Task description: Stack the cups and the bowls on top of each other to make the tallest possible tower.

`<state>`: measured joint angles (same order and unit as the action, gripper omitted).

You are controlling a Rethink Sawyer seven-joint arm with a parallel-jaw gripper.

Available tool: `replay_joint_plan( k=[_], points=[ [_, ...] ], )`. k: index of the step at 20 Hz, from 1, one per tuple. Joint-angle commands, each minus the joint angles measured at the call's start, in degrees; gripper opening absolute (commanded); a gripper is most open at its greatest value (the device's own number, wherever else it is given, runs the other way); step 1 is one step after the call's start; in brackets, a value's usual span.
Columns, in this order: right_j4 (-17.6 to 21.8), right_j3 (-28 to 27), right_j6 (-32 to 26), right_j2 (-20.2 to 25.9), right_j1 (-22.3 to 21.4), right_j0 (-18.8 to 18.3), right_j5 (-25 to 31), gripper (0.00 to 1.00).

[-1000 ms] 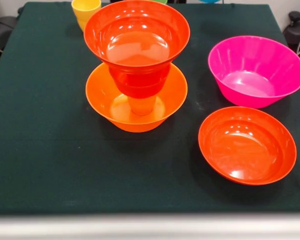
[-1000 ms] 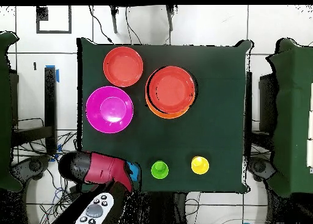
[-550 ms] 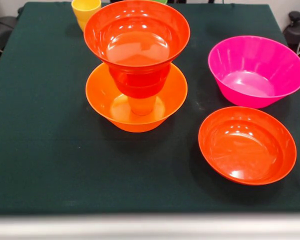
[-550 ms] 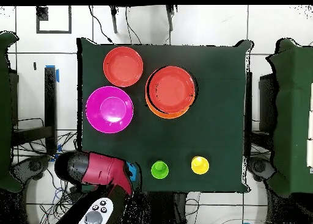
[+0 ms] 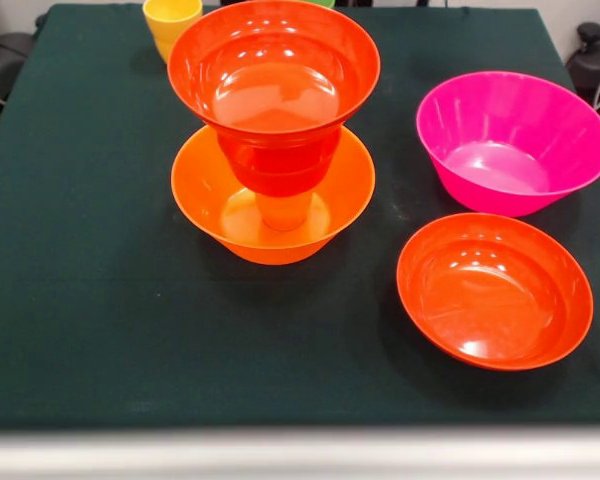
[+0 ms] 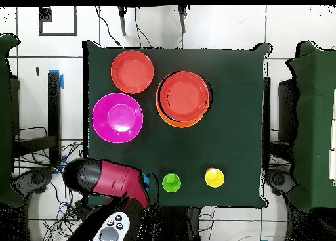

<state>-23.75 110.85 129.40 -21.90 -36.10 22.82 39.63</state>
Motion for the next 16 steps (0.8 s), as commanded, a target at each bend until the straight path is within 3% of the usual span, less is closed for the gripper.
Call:
replay_joint_plan(
  k=[1,16],
  points=[
    [4.23,-5.09,4.22,1.85,-2.18,-2.57,6.51,0.0],
    [10.61,-9.0,-0.67,2.66,-4.36,-8.61,8.51,0.0]
  ],
)
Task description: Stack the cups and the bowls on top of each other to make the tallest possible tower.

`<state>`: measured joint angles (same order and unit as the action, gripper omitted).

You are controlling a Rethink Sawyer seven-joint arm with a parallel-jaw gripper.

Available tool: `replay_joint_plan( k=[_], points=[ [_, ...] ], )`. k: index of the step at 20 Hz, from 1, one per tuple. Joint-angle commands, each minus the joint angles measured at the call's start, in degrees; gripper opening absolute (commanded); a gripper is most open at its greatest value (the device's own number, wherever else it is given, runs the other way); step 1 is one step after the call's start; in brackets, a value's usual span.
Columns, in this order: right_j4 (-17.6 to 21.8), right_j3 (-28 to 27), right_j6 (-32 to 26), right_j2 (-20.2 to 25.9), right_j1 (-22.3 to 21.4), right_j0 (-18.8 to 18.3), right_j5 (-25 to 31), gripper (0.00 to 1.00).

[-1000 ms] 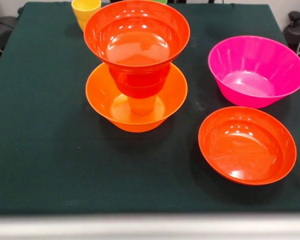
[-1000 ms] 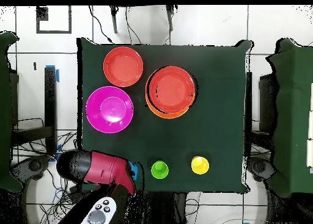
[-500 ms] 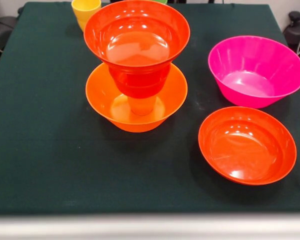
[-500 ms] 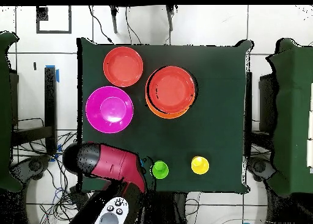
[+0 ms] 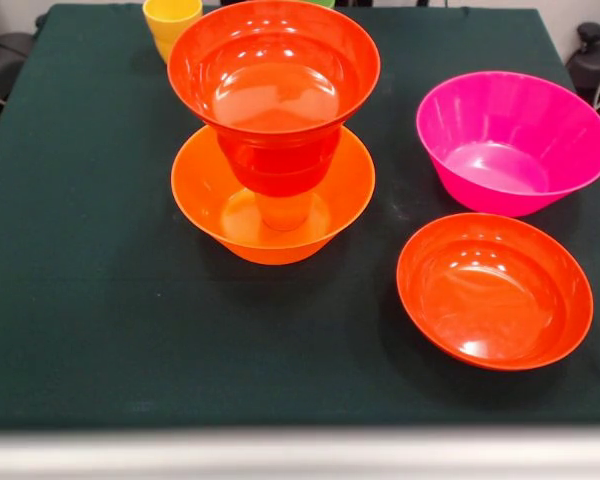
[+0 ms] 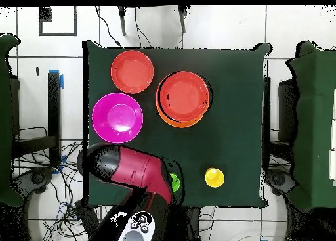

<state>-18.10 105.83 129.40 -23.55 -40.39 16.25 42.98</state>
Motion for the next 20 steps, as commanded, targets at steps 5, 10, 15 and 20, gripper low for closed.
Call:
replay_joint_plan(
  k=[5,10,15,20],
  points=[
    [6.99,-5.34,-2.01,4.94,-0.68,-3.76,5.96,0.0],
    [8.34,-5.74,-3.25,6.14,-1.14,-5.75,5.86,0.0],
    [9.57,-6.51,-4.37,7.11,-1.72,-7.32,6.65,0.0],
    [10.85,-6.85,-5.06,8.17,-2.0,-8.76,6.56,0.0]
  ],
)
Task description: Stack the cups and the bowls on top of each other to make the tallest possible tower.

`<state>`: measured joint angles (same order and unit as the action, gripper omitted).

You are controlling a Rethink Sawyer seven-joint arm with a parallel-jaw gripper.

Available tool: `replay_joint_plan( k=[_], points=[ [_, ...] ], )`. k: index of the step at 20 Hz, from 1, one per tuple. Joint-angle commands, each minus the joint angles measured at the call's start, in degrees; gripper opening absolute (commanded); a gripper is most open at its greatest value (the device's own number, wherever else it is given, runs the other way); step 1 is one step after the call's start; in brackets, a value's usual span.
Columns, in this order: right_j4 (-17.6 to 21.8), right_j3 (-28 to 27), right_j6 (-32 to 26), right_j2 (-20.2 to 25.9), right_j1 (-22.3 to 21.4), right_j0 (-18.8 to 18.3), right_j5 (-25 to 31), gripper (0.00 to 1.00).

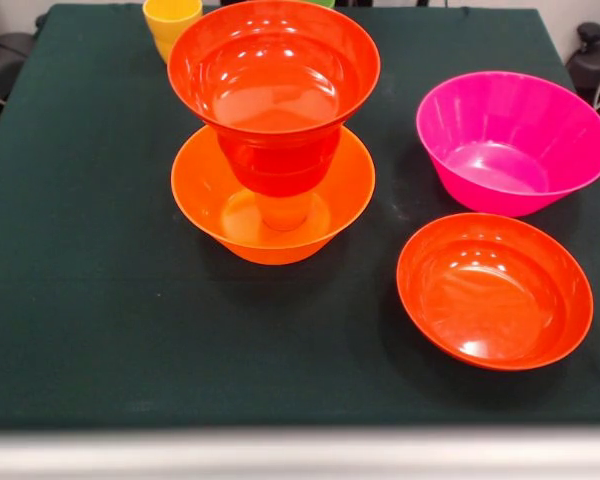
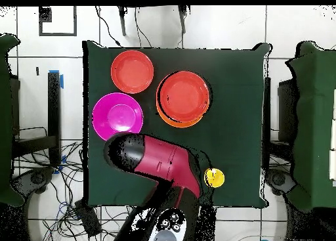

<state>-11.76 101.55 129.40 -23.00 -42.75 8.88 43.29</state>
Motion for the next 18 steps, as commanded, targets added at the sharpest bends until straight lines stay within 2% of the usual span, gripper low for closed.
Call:
replay_joint_plan(
  k=[1,18],
  points=[
    [4.66,-2.53,-5.24,7.88,0.34,-1.72,6.04,0.0],
    [9.16,-4.75,-7.42,11.27,-0.07,-6.14,4.73,0.0]
  ],
)
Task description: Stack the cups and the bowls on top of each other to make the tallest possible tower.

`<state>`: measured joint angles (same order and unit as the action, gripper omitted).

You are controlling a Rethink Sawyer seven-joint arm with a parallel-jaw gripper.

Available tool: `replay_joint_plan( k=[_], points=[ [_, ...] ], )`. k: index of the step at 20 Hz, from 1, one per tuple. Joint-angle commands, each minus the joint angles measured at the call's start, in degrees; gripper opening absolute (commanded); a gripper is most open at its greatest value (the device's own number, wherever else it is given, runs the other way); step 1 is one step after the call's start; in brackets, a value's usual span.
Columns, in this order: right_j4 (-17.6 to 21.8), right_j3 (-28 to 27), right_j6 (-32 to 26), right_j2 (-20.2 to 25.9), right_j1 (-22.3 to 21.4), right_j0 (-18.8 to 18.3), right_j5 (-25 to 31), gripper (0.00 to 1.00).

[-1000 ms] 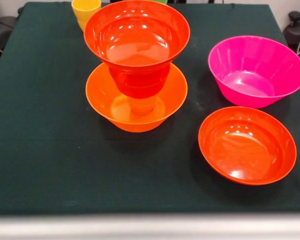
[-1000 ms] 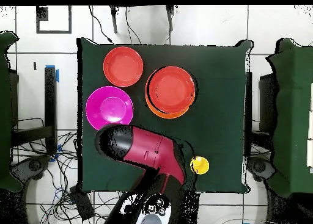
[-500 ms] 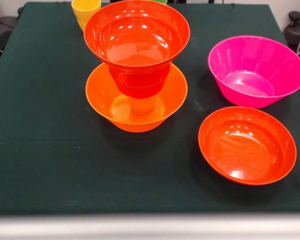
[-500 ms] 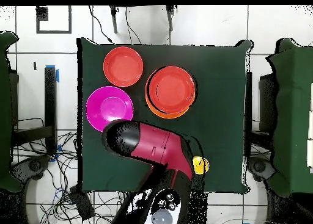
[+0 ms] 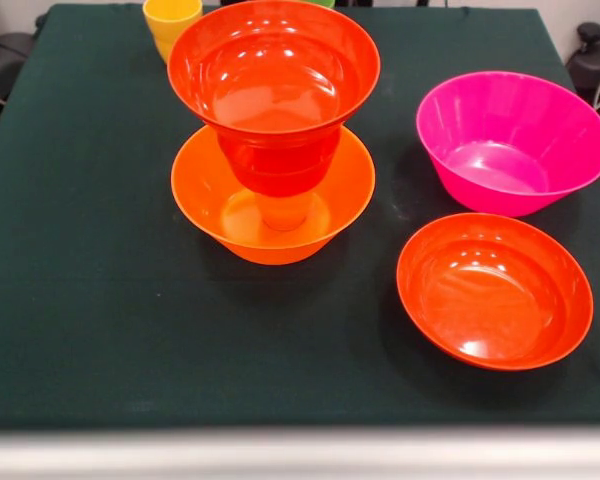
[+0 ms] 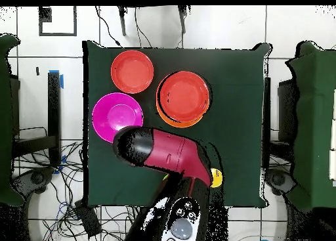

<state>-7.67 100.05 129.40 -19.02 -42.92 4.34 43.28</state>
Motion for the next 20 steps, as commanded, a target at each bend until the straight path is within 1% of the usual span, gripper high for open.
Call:
replay_joint_plan(
  k=[1,6,12,20],
  points=[
    [5.5,-3.47,-7.69,7.4,-0.09,-1.87,5.08,0.0],
    [7.23,-4.8,-8.28,8.34,-0.43,-3.13,5.97,0.0],
    [8.59,-5.49,-9.7,11.09,0.32,-6.63,4.51,0.0],
    [10.93,-7.77,-11.2,13.78,0.9,-10.42,5.59,0.0]
  ],
)
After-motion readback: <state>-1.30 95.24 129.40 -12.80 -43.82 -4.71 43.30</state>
